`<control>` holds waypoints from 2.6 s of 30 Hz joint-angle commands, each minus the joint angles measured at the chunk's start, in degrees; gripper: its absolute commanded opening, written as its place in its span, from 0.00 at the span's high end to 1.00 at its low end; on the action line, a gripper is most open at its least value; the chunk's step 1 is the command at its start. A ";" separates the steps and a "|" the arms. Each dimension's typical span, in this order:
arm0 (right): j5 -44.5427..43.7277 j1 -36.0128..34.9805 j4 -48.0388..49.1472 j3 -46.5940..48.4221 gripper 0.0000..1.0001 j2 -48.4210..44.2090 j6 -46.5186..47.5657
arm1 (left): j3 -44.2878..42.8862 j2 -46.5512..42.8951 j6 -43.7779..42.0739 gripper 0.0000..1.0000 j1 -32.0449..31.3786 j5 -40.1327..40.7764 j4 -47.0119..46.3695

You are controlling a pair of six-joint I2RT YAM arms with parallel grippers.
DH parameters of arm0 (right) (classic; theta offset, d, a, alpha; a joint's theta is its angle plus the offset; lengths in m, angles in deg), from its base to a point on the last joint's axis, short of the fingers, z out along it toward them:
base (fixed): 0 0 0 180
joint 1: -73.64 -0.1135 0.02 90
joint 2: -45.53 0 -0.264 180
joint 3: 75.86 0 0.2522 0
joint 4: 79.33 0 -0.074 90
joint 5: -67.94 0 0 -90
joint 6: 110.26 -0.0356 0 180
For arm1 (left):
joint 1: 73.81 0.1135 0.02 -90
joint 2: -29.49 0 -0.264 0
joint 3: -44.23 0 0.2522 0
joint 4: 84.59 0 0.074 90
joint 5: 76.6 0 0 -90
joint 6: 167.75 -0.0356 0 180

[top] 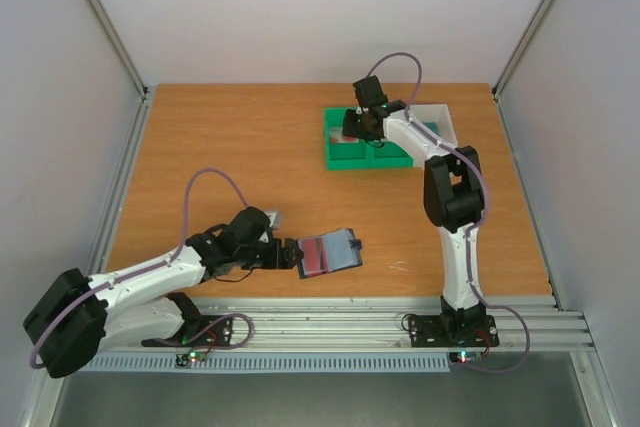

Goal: Take the credit cards out of the card holder

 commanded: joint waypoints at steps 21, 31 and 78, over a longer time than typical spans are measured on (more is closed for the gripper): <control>17.08 -4.87 -0.34 -37.31 0.66 -38.93 -6.92 | 3.72 1.75 8.26 0.45 2.83 -4.97 -13.38; 18.36 -13.00 2.55 -49.71 0.68 -45.05 -9.80 | 4.80 5.73 9.60 0.47 3.36 -7.67 -22.79; 4.79 -33.39 11.36 -61.86 0.75 -45.33 -20.99 | 5.30 12.58 11.83 0.61 3.47 -9.98 -28.64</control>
